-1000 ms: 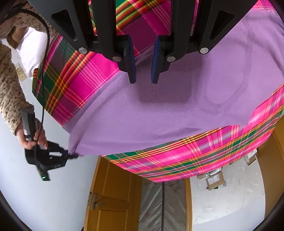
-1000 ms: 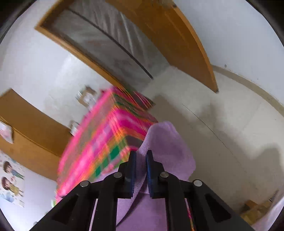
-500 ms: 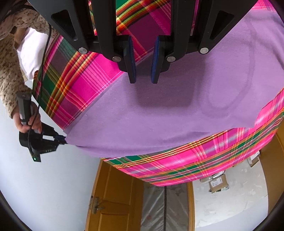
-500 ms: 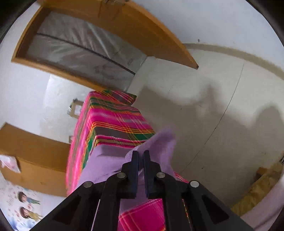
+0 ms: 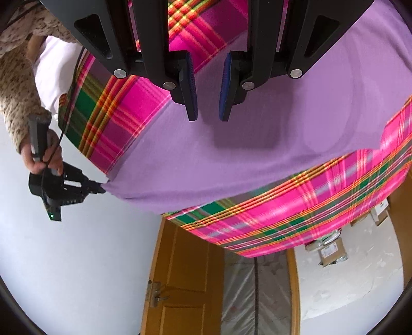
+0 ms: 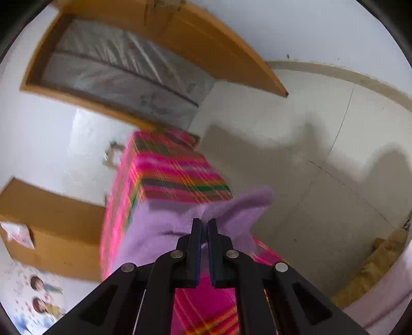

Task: Fold clothes
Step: 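Carry the held garment edge across the bed with the right gripper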

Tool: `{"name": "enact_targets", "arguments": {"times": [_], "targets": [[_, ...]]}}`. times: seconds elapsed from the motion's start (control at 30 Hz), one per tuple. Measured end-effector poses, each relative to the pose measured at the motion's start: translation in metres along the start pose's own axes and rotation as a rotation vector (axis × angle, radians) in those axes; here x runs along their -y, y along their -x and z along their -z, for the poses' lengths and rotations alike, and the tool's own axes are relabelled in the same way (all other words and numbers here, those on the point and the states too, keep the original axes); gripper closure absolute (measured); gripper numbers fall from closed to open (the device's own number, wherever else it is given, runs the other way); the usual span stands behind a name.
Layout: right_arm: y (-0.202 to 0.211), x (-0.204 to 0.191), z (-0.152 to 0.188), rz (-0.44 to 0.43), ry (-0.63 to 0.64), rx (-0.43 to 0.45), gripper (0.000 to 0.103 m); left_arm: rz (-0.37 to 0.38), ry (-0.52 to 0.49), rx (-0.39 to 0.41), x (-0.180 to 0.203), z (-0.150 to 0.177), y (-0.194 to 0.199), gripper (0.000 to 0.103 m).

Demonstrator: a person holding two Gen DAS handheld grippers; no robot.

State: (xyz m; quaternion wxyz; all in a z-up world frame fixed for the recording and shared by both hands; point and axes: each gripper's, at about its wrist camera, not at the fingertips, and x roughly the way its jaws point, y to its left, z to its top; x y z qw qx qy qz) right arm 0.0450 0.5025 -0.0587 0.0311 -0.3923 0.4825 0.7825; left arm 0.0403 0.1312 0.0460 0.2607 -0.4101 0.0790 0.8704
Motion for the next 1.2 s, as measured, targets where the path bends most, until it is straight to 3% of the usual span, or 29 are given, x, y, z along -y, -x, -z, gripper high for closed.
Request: {"name": "enact_targets", "arguments": {"times": [0.13, 0.23, 0.47, 0.7, 0.77, 0.9, 1.13, 1.2], "targets": [[-0.003, 0.008, -0.001, 0.054, -0.029, -0.027, 0.099, 0.023, 0.000, -0.009, 0.001, -0.001, -0.006, 0.084], [0.013, 0.016, -0.002, 0.083, -0.035, 0.077, 0.103, 0.034, 0.005, -0.017, -0.001, 0.000, -0.008, 0.084], [0.028, 0.004, -0.008, -0.007, -0.005, 0.109, 0.100, 0.062, -0.010, -0.016, -0.001, -0.009, -0.014, 0.084], [-0.002, -0.041, -0.030, -0.104, 0.177, 0.008, 0.060, 0.083, -0.006, -0.027, -0.002, -0.011, -0.023, 0.084], [-0.016, -0.054, -0.032, -0.108, 0.249, -0.031, 0.056, 0.084, -0.001, -0.033, -0.004, -0.011, -0.025, 0.084], [-0.045, -0.066, -0.031, -0.121, 0.369, -0.122, 0.052, 0.085, 0.006, -0.048, -0.007, -0.012, -0.030, 0.084], [-0.063, -0.071, -0.023, -0.160, 0.451, -0.198, 0.050, 0.093, 0.017, -0.062, -0.009, -0.013, -0.035, 0.079], [-0.060, -0.072, -0.020, -0.169, 0.472, -0.191, 0.063, 0.092, 0.020, -0.066, -0.010, -0.013, -0.037, 0.079]]}}
